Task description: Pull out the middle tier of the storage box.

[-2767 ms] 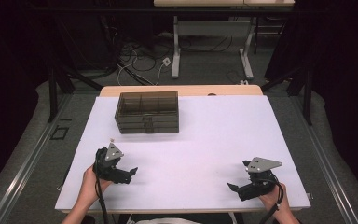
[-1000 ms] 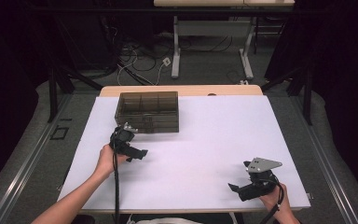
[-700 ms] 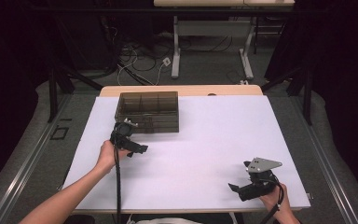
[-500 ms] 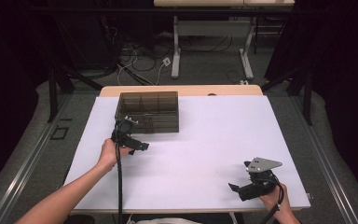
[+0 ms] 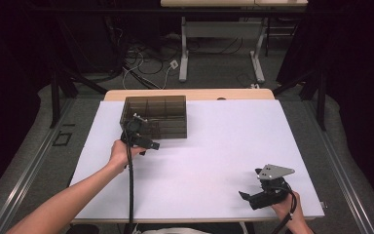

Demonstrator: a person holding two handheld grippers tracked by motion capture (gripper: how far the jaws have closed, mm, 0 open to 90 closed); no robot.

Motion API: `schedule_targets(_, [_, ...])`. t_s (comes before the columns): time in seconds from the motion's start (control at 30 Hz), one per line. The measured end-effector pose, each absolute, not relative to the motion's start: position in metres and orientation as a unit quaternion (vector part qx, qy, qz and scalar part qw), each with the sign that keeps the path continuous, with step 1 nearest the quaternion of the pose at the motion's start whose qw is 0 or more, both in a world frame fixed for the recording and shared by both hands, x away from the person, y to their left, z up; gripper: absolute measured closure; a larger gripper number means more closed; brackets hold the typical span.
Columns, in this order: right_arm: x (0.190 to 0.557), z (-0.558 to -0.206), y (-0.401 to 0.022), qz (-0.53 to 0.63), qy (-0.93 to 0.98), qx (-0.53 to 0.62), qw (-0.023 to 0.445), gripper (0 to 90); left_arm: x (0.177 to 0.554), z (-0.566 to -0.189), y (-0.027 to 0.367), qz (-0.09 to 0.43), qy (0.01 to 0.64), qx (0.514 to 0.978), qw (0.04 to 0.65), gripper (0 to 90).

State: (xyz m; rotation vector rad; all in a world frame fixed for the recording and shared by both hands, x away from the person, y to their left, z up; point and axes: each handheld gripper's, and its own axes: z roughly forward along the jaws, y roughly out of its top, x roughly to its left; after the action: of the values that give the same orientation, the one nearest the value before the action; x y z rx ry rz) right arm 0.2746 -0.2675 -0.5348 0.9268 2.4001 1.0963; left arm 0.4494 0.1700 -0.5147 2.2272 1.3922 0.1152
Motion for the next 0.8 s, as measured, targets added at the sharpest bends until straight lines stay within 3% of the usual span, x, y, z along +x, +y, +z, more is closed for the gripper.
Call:
schedule_targets(0.3, [0.275,-0.535,-0.267,0.383,0.845,0.331,0.172,0.7,0.456,-0.506,0.165,0.051,0.529,0.807,0.256,3.6])
schedule_targets(0.8, [0.274,-0.535,-0.267,0.385,0.845,0.331,0.169,0.7,0.463,-0.504,0.15,0.06,0.556,0.79,0.251,16.4])
